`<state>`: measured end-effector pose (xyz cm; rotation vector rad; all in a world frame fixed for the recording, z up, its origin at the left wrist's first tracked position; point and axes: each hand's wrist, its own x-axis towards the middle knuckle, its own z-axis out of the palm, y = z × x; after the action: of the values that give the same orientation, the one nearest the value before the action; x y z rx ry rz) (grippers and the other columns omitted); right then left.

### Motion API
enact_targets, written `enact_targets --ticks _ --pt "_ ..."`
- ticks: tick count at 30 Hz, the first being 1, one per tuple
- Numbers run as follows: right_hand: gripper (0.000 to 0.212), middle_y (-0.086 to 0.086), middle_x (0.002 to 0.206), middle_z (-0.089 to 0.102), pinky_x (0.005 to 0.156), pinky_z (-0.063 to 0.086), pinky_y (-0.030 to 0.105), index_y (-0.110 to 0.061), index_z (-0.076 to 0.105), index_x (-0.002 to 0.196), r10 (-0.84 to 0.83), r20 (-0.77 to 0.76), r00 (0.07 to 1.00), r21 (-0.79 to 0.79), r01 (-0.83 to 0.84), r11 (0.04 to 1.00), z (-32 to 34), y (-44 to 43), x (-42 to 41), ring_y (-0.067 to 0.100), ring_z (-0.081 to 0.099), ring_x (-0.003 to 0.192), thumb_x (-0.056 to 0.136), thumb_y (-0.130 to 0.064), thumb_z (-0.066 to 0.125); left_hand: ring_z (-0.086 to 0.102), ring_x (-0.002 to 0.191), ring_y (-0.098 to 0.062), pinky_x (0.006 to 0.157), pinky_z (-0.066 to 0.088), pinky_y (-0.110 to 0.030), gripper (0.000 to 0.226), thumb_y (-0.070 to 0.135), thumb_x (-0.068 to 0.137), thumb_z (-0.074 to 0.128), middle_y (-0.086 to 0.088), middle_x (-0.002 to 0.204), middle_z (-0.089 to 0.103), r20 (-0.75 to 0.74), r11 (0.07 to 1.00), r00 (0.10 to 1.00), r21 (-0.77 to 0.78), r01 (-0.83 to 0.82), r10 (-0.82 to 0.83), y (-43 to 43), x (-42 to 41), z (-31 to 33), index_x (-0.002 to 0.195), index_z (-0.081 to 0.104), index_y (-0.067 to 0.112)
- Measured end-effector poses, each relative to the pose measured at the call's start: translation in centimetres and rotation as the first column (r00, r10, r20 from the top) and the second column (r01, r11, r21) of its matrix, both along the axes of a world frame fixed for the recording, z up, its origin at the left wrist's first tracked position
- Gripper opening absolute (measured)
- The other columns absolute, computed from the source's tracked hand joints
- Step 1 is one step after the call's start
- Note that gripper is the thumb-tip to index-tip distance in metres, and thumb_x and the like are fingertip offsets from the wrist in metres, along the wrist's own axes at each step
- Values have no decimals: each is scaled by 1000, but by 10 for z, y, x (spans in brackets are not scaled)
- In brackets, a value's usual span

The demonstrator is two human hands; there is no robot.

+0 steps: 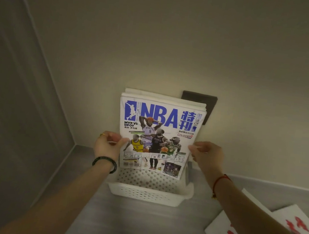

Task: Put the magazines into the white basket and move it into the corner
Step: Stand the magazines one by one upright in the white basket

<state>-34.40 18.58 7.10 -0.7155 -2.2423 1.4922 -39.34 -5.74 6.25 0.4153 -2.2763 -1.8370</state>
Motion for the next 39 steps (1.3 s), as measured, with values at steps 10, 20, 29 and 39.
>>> enact_targets --ticks 10,20,29,39 --pt "17 14 74 68 56 54 17 -5 68 90 143 78 987 149 -153 977 34 114 120 15 62 55 73 -4 71 59 65 -13 56 50 -26 17 15 76 69 1 66 57 47 942 944 93 322 -327 63 125 3 73 53 22" --pt "28 17 105 67 78 45 26 -8 64 106 182 345 921 178 -255 951 -9 211 235 20 59 85 78 -10 68 53 60 -20 61 44 -29 32 33 85 57 -7 66 59 511 856 687 298 422 -516 187 240 -53 64 61 9" --pt "57 6 148 30 109 29 28 -19 34 137 391 624 677 137 -587 798 -74 242 297 20 32 134 85 -19 59 52 111 -39 96 42 -44 33 15 87 56 -22 125 54 599 804 707 590 -71 -377 272 288 -84 112 54 -6" --pt "69 3 156 -4 118 15 40 -27 12 144 377 714 590 280 -735 618 -96 241 309 23 0 144 88 -32 52 62 82 -29 59 58 -38 21 -4 81 58 -12 93 65 402 848 826 507 159 -395 300 302 -81 95 55 11"
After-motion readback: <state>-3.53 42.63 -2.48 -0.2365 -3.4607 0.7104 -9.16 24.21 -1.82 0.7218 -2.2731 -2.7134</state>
